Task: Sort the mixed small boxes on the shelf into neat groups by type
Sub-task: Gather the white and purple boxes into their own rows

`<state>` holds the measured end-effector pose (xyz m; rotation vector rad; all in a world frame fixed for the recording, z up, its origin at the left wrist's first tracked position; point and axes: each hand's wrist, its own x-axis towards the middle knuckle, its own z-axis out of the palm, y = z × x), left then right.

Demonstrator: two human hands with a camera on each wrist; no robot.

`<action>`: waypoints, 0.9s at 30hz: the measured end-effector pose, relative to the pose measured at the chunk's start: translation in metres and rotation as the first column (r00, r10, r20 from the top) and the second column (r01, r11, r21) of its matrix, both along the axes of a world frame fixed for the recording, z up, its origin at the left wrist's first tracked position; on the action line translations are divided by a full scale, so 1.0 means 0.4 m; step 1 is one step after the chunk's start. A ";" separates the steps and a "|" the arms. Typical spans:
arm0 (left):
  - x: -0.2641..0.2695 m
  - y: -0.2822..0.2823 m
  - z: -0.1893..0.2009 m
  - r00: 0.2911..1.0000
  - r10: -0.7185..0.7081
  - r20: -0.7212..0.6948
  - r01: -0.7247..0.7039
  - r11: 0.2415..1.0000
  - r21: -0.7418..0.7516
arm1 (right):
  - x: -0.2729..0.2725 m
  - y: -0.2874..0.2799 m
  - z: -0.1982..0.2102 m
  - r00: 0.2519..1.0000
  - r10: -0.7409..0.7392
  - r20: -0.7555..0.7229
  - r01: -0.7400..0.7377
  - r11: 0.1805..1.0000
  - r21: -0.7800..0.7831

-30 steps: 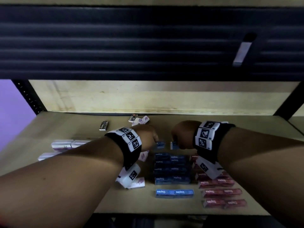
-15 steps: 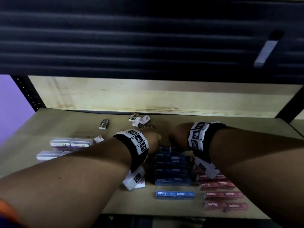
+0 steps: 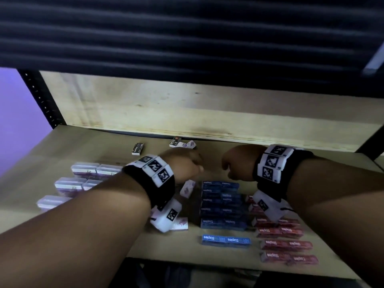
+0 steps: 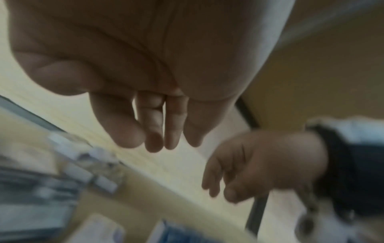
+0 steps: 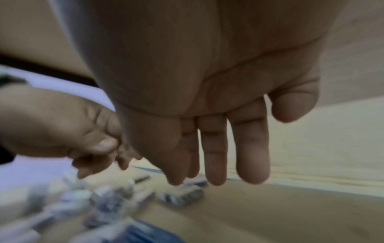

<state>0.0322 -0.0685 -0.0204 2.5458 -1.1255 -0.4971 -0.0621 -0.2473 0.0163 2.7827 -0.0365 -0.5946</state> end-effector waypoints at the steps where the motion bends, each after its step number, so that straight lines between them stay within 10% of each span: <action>1: -0.004 0.032 0.009 1.000 0.024 -0.014 -0.024 0.999 -0.039 | 0.002 0.005 0.009 1.000 -0.003 0.000 0.003 1.000 0.022; 8: -0.068 0.230 0.005 0.987 0.112 -0.119 -0.126 0.986 -0.112 | 0.006 0.080 0.016 0.996 0.094 0.003 -0.094 0.993 0.078; 27: -0.199 0.264 -0.075 0.978 -0.027 0.208 -0.015 0.980 0.198 | 0.130 0.232 -0.088 0.955 0.181 -0.235 -0.215 0.968 -0.130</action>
